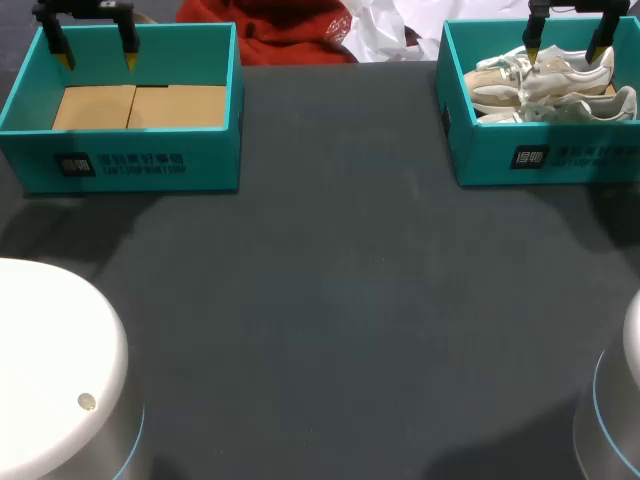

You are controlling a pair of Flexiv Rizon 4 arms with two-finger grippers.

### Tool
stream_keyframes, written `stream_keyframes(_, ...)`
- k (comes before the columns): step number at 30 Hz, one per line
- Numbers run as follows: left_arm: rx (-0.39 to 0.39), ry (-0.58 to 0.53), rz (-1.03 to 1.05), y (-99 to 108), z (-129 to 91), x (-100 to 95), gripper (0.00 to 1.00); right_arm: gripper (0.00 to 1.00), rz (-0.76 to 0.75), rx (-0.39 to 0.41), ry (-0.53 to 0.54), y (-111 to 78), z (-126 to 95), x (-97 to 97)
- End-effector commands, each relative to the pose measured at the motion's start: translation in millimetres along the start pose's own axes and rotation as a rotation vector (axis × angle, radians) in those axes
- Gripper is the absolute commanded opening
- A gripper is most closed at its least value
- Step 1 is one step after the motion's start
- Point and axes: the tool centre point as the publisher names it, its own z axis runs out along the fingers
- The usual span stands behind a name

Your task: Take the shoe out of the shoebox, open the shoe tongue, remove and reinsert the insole, then place the shoe into the shoebox

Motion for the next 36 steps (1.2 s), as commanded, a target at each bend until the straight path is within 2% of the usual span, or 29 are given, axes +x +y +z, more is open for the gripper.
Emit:
stream_keyframes(1,0.0,0.0,0.0,0,0,0.0,1.0,1.0,0.0,0.0,0.0,0.0,0,0.0)
stream_keyframes(22,0.0,0.0,0.0,0,0,0.0,1.0,1.0,-0.01,-0.004,0.002,0.8,4,-3.6)
stream_keyframes(26,0.0,0.0,0.0,0,0,0.0,1.0,1.0,-0.027,-0.011,-0.017,2.9,10,-18.6)
stream_keyframes(36,0.0,0.0,0.0,0,0,0.0,1.0,1.0,-0.025,-0.019,-0.07,4.7,24,-74.0)
